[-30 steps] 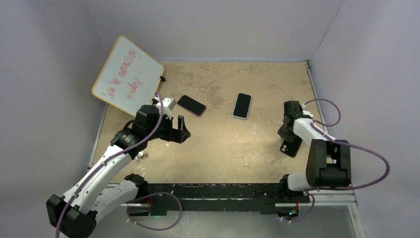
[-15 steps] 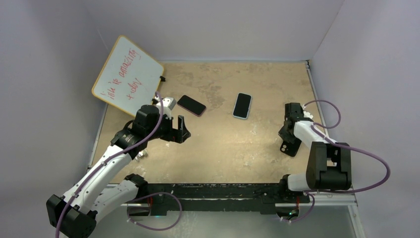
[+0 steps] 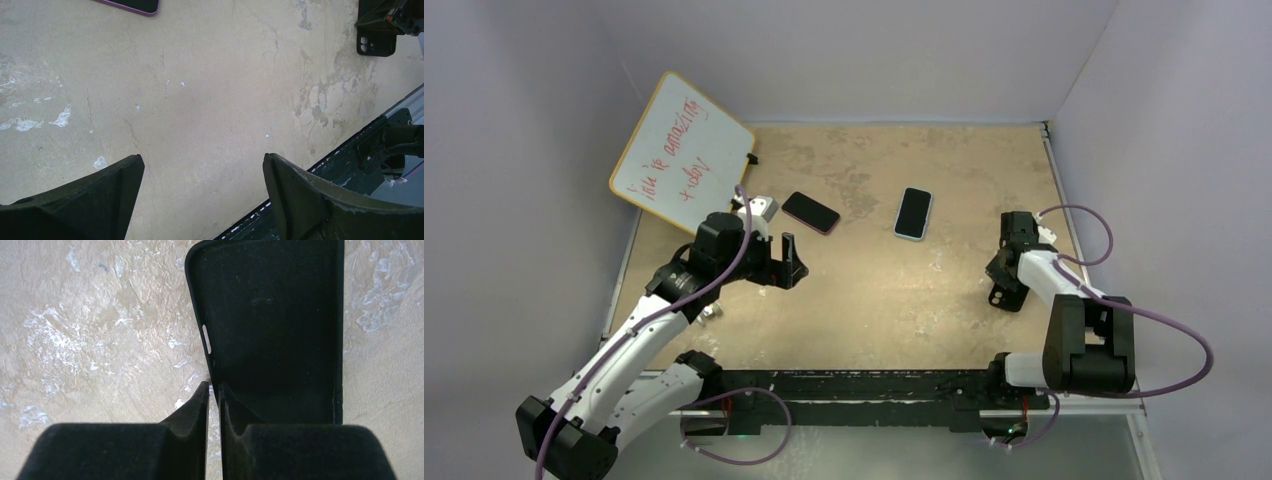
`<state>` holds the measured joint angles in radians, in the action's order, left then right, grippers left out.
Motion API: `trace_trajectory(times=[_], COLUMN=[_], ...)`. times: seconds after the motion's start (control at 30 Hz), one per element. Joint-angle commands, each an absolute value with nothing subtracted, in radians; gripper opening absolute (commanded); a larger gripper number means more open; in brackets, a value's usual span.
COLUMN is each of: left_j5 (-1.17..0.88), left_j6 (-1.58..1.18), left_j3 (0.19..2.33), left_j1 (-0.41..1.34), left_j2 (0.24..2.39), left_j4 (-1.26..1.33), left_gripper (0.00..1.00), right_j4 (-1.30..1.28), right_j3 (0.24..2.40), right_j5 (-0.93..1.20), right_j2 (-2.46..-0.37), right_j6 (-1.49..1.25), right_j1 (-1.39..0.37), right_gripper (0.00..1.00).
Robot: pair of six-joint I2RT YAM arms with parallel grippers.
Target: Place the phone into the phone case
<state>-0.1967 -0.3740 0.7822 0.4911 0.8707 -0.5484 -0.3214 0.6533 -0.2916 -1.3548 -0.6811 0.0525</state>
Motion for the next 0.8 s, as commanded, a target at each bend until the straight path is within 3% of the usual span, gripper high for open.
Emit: trace_trajectory(times=[0.0, 0.23, 0.57, 0.77], left_j5=[-0.181, -0.172, -0.17, -0.169], left_j6=[-0.368, -0.37, -0.37, -0.37], left_j3=[0.801, 0.802, 0.801, 0.803], left_j1=[0.489, 0.489, 0.489, 0.489], left_j2=[0.848, 0.841, 0.838, 0.837], left_j4=[-0.54, -0.541, -0.543, -0.543], left_gripper=[0.94, 0.94, 0.94, 0.94], right_j4=[-0.354, -0.407, -0.504, -0.52], right_j3=[0.637, 0.656, 0.711, 0.732], right_j5=[-0.228, -0.277, -0.371, -0.379], right_j2=[-1.378, -1.394, -1.465, -1.45], right_j6=[-0.698, -0.715, -0.767, -0.795], right_j1=[0.048, 0.048, 0.048, 0.048], right_gripper=[0.15, 0.2, 0.17, 0.24])
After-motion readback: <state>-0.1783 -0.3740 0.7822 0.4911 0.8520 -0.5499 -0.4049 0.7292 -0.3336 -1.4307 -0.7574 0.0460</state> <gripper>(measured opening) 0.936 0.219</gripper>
